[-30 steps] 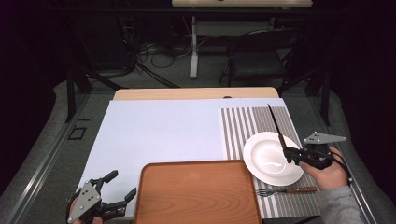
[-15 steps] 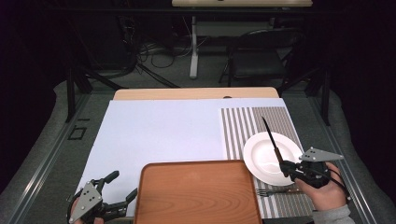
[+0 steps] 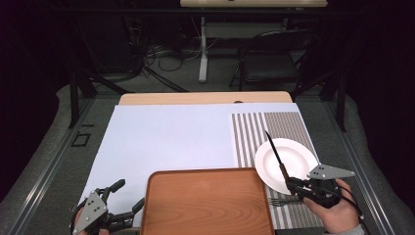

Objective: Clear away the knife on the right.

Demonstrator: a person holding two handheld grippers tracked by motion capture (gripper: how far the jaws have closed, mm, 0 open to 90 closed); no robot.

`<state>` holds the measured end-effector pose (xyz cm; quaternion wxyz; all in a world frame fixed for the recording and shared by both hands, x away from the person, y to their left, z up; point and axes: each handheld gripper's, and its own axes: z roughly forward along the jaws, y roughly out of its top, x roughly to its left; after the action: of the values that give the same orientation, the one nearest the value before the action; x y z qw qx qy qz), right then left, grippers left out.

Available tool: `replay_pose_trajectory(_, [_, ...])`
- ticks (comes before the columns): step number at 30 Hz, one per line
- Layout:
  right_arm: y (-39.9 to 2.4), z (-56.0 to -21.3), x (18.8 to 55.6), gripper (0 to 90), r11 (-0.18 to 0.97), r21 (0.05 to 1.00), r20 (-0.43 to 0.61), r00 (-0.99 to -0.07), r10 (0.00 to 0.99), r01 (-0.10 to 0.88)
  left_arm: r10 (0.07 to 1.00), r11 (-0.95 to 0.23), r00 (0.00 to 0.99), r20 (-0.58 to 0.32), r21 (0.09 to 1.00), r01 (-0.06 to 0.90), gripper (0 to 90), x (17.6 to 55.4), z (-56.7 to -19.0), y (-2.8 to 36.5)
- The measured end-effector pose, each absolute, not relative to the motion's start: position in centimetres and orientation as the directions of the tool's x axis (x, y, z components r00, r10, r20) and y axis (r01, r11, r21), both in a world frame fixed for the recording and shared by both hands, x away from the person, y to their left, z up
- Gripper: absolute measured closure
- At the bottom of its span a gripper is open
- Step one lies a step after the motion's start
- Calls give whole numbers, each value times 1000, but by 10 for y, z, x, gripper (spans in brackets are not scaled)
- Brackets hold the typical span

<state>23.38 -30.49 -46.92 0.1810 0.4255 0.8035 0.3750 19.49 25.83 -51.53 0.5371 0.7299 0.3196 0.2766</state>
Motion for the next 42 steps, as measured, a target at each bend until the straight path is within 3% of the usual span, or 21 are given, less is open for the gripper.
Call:
replay_pose_trajectory(13, [-287,-475,224,761,371,759,49,-615,787,535,759,-223,647,66,961,164,158,193,-515,258])
replay_pose_trajectory(31, [-249,-504,211,761,438,679,145,-692,707,590,756,-229,650,75,961,156,158,192,-514,257])
replay_pose_trajectory(42, [-241,-515,207,761,458,627,175,-686,706,630,756,-224,650,71,962,155,158,191,-514,257])
